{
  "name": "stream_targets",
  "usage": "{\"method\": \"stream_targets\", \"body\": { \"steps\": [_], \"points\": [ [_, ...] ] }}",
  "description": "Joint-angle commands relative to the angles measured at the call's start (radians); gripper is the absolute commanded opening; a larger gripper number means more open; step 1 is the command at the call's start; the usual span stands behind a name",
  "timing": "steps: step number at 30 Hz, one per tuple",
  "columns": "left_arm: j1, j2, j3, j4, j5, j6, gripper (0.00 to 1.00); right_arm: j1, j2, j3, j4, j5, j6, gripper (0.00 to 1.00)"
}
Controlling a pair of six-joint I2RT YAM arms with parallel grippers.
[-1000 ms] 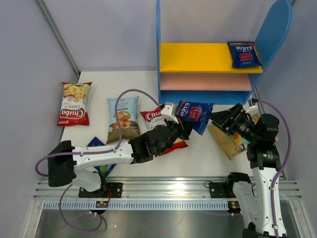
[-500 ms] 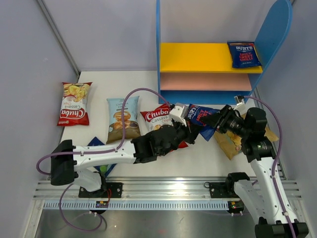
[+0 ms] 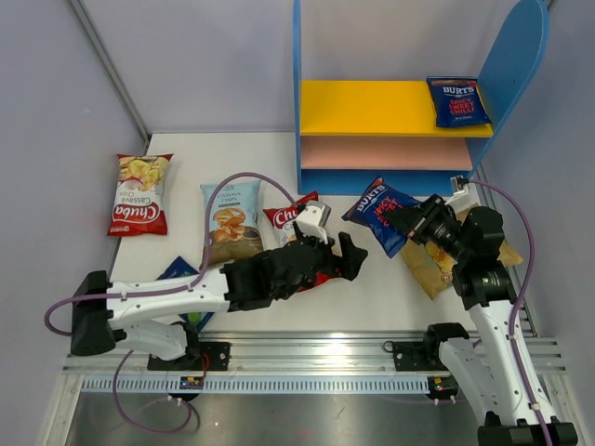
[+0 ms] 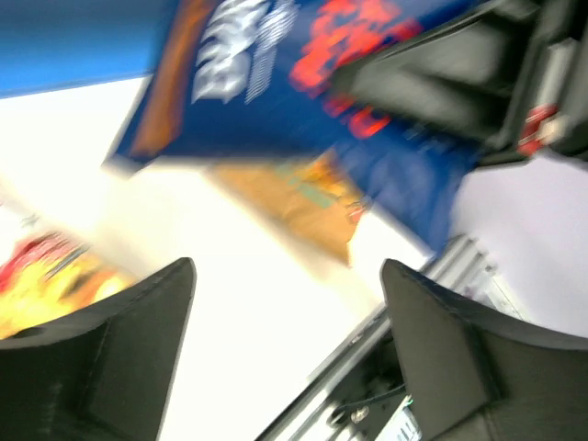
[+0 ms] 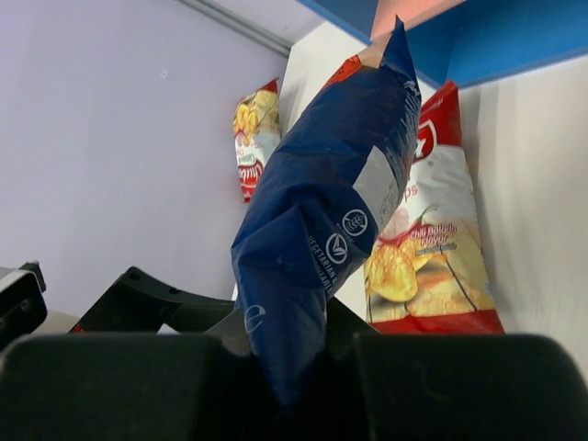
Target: Place and organize the chips bags onto the shelf
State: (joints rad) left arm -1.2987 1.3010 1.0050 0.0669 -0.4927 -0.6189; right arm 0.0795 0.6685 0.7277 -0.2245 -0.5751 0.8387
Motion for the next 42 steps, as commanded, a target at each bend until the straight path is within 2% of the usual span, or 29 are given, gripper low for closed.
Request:
{"method": "stream_targets", "body": {
  "steps": [1, 3, 8, 12, 15, 17, 18, 21, 23, 25, 29, 30, 32, 33, 35, 36, 39, 42],
  "points": [
    [0.006, -0.124, 0.006, -0.289, -0.192, -0.108, 0.95, 0.0, 0.032, 0.045, 0.146, 0.038, -0.024, 0.16],
    [0.022, -0.173, 0.026, -0.484, -0.231, -0.143, 0.99, 0.0, 0.061, 0.091, 0.177, 0.058, -0.015, 0.16],
    [0.071, -0.284, 0.067, -0.801, -0.265, -0.191, 0.99, 0.0, 0.209, 0.249, 0.263, 0.132, 0.019, 0.18],
    [0.162, -0.353, 0.138, -1.11, -0.231, -0.118, 0.99, 0.0, 0.365, 0.399, 0.312, 0.225, 0.023, 0.18],
    [0.183, -0.4, 0.147, -1.242, -0.269, -0.04, 0.99, -0.001, 0.503, 0.516, 0.375, 0.299, 0.056, 0.18],
    [0.182, -0.469, 0.079, -1.233, -0.29, 0.019, 0.99, -0.001, 0.607, 0.6, 0.39, 0.337, 0.079, 0.18],
    [0.184, -0.498, 0.043, -1.16, -0.291, 0.094, 0.99, -0.001, 0.643, 0.622, 0.421, 0.392, 0.103, 0.18],
    [0.187, -0.603, -0.075, -1.008, -0.262, 0.149, 0.99, -0.001, 0.79, 0.719, 0.447, 0.446, 0.166, 0.17],
    [0.205, -0.617, -0.069, -0.995, -0.227, 0.165, 0.99, -0.001, 0.902, 0.81, 0.412, 0.477, 0.19, 0.15],
    [0.217, -0.623, -0.069, -1.018, -0.295, 0.139, 0.99, 0.0, 0.982, 0.86, 0.376, 0.53, 0.221, 0.16],
    [0.254, -0.623, -0.077, -0.995, -0.245, 0.159, 0.99, 0.025, 1.034, 0.907, 0.256, 0.622, 0.284, 0.18],
    [0.259, -0.615, -0.077, -0.997, -0.244, 0.16, 0.99, 0.049, 1.033, 0.911, 0.185, 0.647, 0.283, 0.23],
    [0.271, -0.611, -0.072, -1.0, -0.245, 0.159, 0.99, 0.066, 1.036, 0.941, 0.081, 0.702, 0.304, 0.26],
    [0.274, -0.611, -0.072, -1.0, -0.241, 0.16, 0.99, 0.074, 1.037, 0.95, -0.017, 0.716, 0.309, 0.35],
    [0.285, -0.617, -0.075, -0.998, -0.238, 0.162, 0.99, 0.091, 1.043, 0.995, -0.12, 0.748, 0.318, 0.45],
    [0.285, -0.621, -0.075, -0.997, -0.237, 0.162, 0.99, 0.092, 1.048, 1.006, -0.19, 0.745, 0.321, 0.54],
    [0.286, -0.635, -0.078, -0.993, -0.23, 0.165, 0.99, 0.091, 1.036, 1.035, -0.286, 0.742, 0.335, 0.57],
    [0.288, -0.637, -0.078, -0.992, -0.228, 0.165, 0.99, 0.092, 0.988, 1.006, -0.305, 0.758, 0.364, 0.58]
  ]
}}
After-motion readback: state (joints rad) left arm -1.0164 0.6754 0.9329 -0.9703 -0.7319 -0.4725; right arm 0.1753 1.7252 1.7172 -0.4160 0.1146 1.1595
